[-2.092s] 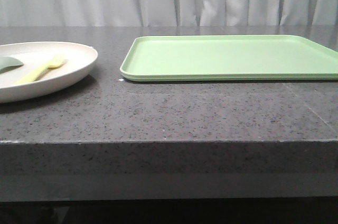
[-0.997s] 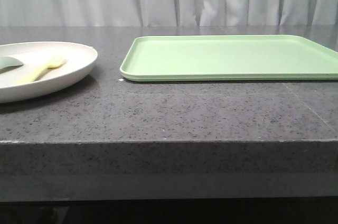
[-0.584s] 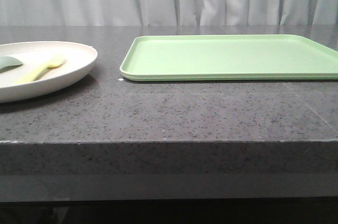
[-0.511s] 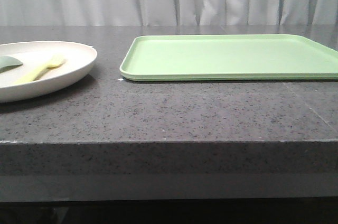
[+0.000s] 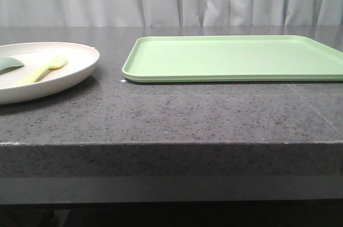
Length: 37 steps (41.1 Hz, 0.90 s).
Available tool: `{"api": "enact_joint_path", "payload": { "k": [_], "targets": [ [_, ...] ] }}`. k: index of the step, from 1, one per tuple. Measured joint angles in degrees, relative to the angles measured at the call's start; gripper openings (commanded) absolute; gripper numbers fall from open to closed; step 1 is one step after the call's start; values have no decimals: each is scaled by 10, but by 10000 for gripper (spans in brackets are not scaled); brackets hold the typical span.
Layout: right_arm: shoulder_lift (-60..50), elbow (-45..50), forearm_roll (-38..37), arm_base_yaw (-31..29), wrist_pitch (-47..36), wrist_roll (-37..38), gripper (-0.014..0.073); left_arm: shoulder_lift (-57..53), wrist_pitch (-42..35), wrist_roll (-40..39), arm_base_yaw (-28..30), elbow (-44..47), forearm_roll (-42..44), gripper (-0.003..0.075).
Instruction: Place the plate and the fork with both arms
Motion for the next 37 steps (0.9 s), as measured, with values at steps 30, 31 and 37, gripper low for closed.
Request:
{"api": "enact_joint_path", "payload": {
  "k": [30, 31, 37],
  "targets": [
    [70, -20, 0, 5, 6, 0, 643, 80, -12, 0, 0, -34, 4, 650],
    [70, -20, 0, 5, 6, 0, 643, 80, -13, 0, 0, -34, 2, 643],
    [70, -20, 0, 5, 4, 0, 643, 99, -26, 0, 0, -42, 2, 620]
  ]
}}
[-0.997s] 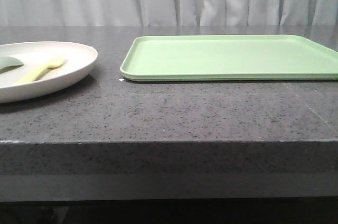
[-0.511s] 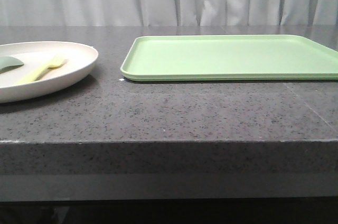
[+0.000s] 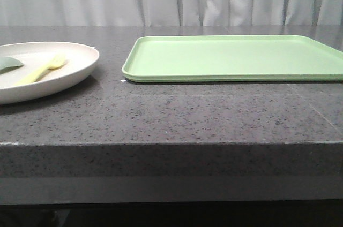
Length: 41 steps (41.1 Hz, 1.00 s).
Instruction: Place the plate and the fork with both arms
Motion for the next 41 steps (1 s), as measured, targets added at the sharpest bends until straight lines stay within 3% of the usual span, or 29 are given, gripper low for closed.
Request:
{"api": "enact_joint_path", "payload": {
  "k": [8, 20, 28, 33, 41],
  "targets": [
    [0, 0, 0, 0, -1, 0, 643, 99, 62, 0, 0, -93, 18, 620],
    [0, 0, 0, 0, -1, 0, 643, 315, 362, 0, 0, -311, 51, 620],
    [0, 0, 0, 0, -1, 0, 643, 450, 511, 1, 0, -402, 93, 620],
    [0, 0, 0, 0, -1, 0, 643, 518, 559, 1, 0, -441, 91, 620],
    [0, 0, 0, 0, -1, 0, 643, 589, 567, 1, 0, -456, 73, 620]
  ]
}}
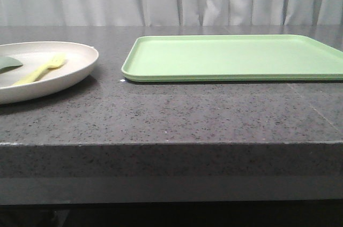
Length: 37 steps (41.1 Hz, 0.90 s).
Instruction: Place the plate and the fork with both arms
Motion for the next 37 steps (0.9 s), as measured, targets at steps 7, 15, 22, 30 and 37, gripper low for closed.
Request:
{"api": "enact_joint_path", "payload": {
  "k": [7, 15, 22, 30, 37],
  "targets": [
    [0, 0, 0, 0, 0, 0, 643, 35, 0, 0, 0, 0, -2, 620],
    [0, 0, 0, 0, 0, 0, 643, 53, 0, 0, 0, -4, -10, 620],
    [0, 0, 0, 0, 0, 0, 643, 55, -1, 0, 0, -4, -14, 619],
    [0, 0, 0, 0, 0, 0, 643, 55, -2, 0, 0, -4, -16, 526],
    [0, 0, 0, 0, 0, 0, 643, 56, -5, 0, 0, -4, -23, 309]
  ]
}}
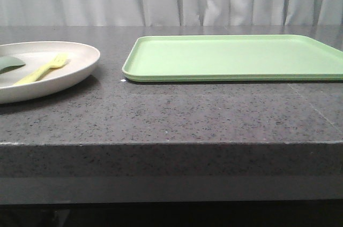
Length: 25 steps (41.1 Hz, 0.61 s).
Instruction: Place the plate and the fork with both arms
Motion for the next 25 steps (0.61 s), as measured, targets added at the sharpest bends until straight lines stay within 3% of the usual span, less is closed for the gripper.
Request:
{"api": "enact_joint_path", "payload": {
  "k": [5, 10, 25],
  "targets": [
    [0, 0, 0, 0, 0, 0, 643, 1, -3, 0, 0, 0, -1, 127],
    [0, 0, 0, 0, 0, 0, 643, 2, -5, 0, 0, 0, 0, -5],
    [0, 0, 0, 0, 0, 0, 643, -16, -13, -4, 5, -3, -18, -18]
  ]
}}
